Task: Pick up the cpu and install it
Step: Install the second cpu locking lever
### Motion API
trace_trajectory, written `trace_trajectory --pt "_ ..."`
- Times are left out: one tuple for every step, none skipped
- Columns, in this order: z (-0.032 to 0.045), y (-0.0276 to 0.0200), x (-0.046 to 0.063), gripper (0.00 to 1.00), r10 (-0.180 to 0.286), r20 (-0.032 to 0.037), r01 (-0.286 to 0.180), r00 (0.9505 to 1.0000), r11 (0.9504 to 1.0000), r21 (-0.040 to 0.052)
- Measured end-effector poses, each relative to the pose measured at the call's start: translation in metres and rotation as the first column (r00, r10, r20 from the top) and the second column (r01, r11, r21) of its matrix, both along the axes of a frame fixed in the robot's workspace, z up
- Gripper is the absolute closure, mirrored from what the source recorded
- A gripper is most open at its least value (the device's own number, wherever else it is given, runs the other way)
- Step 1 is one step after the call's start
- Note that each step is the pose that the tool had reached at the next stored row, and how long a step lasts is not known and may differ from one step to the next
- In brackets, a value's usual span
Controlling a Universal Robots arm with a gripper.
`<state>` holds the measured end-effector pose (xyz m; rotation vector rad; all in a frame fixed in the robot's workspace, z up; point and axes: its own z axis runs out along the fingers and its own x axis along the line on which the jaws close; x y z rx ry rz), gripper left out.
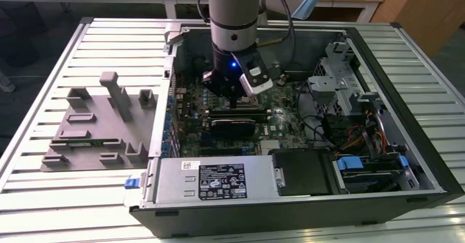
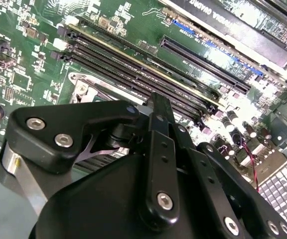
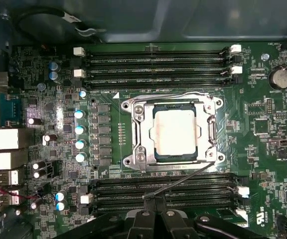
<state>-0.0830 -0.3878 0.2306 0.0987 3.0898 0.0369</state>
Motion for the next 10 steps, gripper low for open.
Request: trace_trajectory --pt "0.0018 0.0 0.0 0.89 0.0 0.0001 0.0 1.0 1.0 0.0001" --pt "0.0111 0.0 0.0 0.89 0.0 0.0001 0.0 1.0 1.0 0.0002" --pt "0.0126 0.0 0.0 0.89 0.0 0.0001 0.0 1.0 1.0 0.0002" --pt "0.014 0.0 0.0 0.89 0.0 0.0001 0.0 1.0 1.0 0.0002" --pt "0.0153 0.0 0.0 0.89 0.0 0.0 0.0 1.0 1.0 0.0001" --pt "0.0164 0.0 0.0 0.89 0.0 0.0 0.0 1.0 1.0 0.0001" --pt "0.017 0.0 0.0 0.89 0.0 0.0001 0.0 1.0 1.0 0.0002" --pt "0.0173 0.0 0.0 0.89 0.0 0.0002 0.0 1.0 1.0 0.0003" --pt "0.0174 0.0 0.0 0.89 0.0 0.0001 0.0 1.0 1.0 0.0019" --pt "0.0174 -0.0001 0.0 0.89 0.0 0.0001 0.0 1.0 1.0 0.008"
